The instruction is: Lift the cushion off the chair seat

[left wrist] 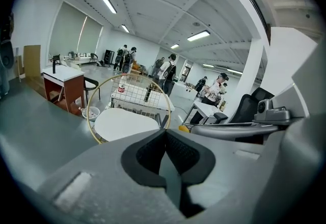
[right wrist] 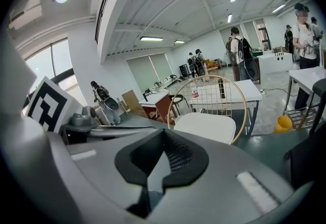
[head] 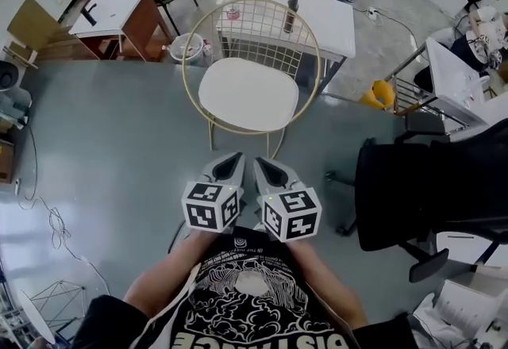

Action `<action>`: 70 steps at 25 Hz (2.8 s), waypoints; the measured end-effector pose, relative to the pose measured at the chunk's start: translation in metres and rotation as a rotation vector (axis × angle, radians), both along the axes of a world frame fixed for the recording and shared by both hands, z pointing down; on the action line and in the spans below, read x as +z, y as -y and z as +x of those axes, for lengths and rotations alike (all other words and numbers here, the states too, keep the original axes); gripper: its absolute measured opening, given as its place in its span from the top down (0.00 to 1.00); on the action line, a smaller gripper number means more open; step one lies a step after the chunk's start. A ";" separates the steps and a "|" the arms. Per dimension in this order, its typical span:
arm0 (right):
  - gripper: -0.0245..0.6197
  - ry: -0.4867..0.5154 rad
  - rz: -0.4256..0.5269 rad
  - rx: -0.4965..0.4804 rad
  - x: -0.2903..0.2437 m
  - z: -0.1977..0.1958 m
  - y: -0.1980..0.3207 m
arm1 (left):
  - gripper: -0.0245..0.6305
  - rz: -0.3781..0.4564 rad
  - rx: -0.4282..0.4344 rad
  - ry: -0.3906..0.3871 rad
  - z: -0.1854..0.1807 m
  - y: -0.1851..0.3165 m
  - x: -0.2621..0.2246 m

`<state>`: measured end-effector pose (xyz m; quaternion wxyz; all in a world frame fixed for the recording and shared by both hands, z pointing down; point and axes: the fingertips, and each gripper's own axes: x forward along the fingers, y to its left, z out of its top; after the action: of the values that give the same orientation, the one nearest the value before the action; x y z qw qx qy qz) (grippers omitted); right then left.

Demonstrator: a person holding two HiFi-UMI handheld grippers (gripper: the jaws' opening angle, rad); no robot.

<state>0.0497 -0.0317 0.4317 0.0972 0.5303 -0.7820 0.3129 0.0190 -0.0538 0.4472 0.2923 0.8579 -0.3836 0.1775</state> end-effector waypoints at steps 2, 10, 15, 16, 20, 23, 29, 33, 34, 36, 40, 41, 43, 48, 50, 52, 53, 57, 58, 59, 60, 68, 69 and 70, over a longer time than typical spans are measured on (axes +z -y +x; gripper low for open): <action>0.97 -0.005 -0.011 0.007 0.005 0.003 0.009 | 0.97 -0.011 0.007 -0.014 0.005 0.010 0.005; 0.97 -0.051 -0.053 0.009 0.018 -0.005 0.051 | 0.97 -0.122 0.009 -0.201 0.005 0.055 0.027; 0.97 -0.083 -0.089 0.017 0.029 -0.011 0.081 | 0.97 -0.220 -0.002 -0.309 0.000 0.079 0.052; 0.97 -0.092 -0.096 0.015 0.031 -0.013 0.086 | 0.97 -0.239 -0.003 -0.329 -0.002 0.084 0.058; 0.96 -0.103 -0.120 -0.003 0.037 -0.022 0.103 | 0.97 -0.304 -0.014 -0.403 -0.010 0.101 0.082; 0.97 -0.102 -0.121 -0.013 0.039 -0.029 0.116 | 0.96 -0.364 -0.036 -0.464 -0.017 0.110 0.107; 0.96 -0.087 -0.124 -0.029 0.051 -0.031 0.133 | 0.96 -0.458 -0.077 -0.548 -0.017 0.119 0.148; 0.96 -0.098 -0.143 -0.010 0.060 -0.019 0.143 | 0.96 -0.521 -0.096 -0.584 -0.009 0.124 0.177; 0.96 -0.102 -0.149 -0.003 0.062 -0.017 0.145 | 0.96 -0.540 -0.104 -0.595 -0.010 0.125 0.186; 0.96 -0.104 -0.164 0.017 0.067 -0.016 0.148 | 0.88 -0.582 -0.113 -0.611 -0.014 0.126 0.205; 0.96 -0.126 -0.192 0.043 0.079 -0.012 0.144 | 0.87 -0.650 -0.091 -0.617 -0.017 0.118 0.237; 0.96 -0.129 -0.201 0.050 0.083 -0.008 0.141 | 0.83 -0.667 -0.075 -0.615 -0.015 0.113 0.244; 0.97 -0.125 -0.220 0.067 0.089 -0.002 0.139 | 0.77 -0.699 -0.050 -0.611 -0.011 0.107 0.254; 0.96 -0.106 -0.258 0.099 0.103 -0.001 0.137 | 0.67 -0.781 -0.050 -0.639 -0.007 0.110 0.275; 0.96 -0.103 -0.275 0.104 0.110 -0.001 0.134 | 0.63 -0.806 -0.072 -0.665 -0.004 0.114 0.282; 0.97 -0.101 -0.287 0.107 0.114 0.000 0.132 | 0.63 -0.814 -0.091 -0.679 -0.003 0.119 0.287; 0.96 -0.102 -0.291 0.109 0.115 0.000 0.132 | 0.63 -0.816 -0.095 -0.683 -0.002 0.121 0.288; 0.96 -0.117 -0.304 0.111 0.115 0.005 0.135 | 0.76 -0.827 -0.085 -0.681 0.002 0.126 0.291; 0.96 -0.121 -0.307 0.112 0.116 0.006 0.135 | 0.81 -0.827 -0.084 -0.677 0.002 0.127 0.291; 0.96 -0.123 -0.310 0.114 0.116 0.008 0.135 | 0.86 -0.827 -0.083 -0.676 0.002 0.128 0.292; 0.96 -0.126 -0.312 0.118 0.117 0.010 0.135 | 0.87 -0.831 -0.082 -0.680 0.003 0.129 0.292; 0.97 -0.142 -0.327 0.134 0.119 0.020 0.131 | 0.92 -0.835 -0.071 -0.716 0.006 0.131 0.272; 0.96 -0.140 -0.320 0.134 0.116 0.020 0.131 | 0.92 -0.829 -0.066 -0.721 0.006 0.131 0.266; 0.96 -0.139 -0.314 0.135 0.113 0.021 0.131 | 0.92 -0.822 -0.061 -0.723 0.007 0.131 0.260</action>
<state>0.0709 -0.1631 0.5451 0.2113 0.5802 -0.6776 0.3995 0.0256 -0.1849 0.7069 0.7218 0.6676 -0.1825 -0.0020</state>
